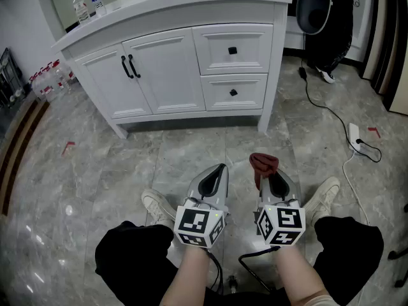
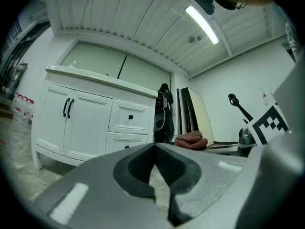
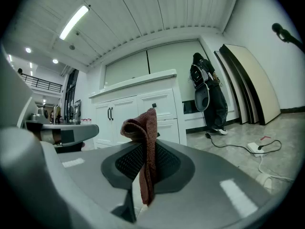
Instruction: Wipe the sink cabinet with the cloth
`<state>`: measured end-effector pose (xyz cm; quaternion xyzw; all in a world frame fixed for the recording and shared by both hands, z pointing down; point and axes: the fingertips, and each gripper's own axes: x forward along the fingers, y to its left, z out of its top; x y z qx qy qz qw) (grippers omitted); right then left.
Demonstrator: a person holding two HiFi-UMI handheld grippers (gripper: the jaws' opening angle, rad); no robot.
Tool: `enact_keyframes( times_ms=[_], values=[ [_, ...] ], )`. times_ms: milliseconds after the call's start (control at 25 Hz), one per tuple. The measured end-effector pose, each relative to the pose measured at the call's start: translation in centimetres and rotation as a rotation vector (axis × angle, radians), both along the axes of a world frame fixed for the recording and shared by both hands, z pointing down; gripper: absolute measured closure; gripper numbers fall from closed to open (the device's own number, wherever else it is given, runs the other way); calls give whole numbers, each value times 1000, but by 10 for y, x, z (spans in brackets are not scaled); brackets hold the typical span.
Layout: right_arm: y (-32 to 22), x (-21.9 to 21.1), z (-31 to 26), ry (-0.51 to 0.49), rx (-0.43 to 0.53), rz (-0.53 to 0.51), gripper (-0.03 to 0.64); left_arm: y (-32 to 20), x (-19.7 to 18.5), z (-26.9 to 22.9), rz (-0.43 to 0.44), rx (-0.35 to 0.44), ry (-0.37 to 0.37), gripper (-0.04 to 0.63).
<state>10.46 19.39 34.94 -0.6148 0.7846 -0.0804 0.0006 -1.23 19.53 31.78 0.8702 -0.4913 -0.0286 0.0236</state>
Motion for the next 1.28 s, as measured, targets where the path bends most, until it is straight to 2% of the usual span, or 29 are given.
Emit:
enact_keyframes(
  times_ms=[600, 720, 880, 1080, 1280],
  values=[
    [-8, 2, 11, -20, -29, 13, 541, -10, 2, 0, -5, -2, 5, 595],
    [-21, -3, 8, -14, -7, 1, 541, -23, 2, 6, -13, -21, 11, 595],
    [-46, -16, 8, 11, 6, -22, 541, -50, 1, 12, -23, -40, 13, 595],
    [-98, -28, 13, -17, -14, -47, 541, -98, -16, 9, -66, -33, 23, 595],
    [-158, -44, 9, -34, -21, -87, 541, -150, -39, 8, -112, -30, 1, 595]
  ],
)
